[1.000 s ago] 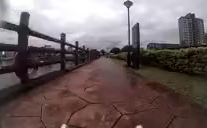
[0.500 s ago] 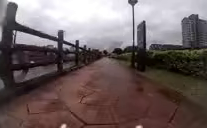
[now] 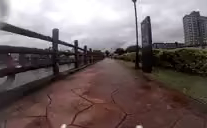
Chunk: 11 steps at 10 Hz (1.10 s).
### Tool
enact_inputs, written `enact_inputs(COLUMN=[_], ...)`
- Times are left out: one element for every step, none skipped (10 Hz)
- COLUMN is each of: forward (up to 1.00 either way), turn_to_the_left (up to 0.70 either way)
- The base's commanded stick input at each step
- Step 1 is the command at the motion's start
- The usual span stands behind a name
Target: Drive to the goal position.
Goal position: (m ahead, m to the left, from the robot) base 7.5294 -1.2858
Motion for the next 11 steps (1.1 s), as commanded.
enact_inputs(forward=[0.85,0.85,0.85,0.85,0.85,0.85,0.85,0.85,0.85,0.85,0.85], turn_to_the_left=[0.01,0.01,0.01,0.01,0.01,0.01,0.01,0.01,0.01,0.01,0.01])
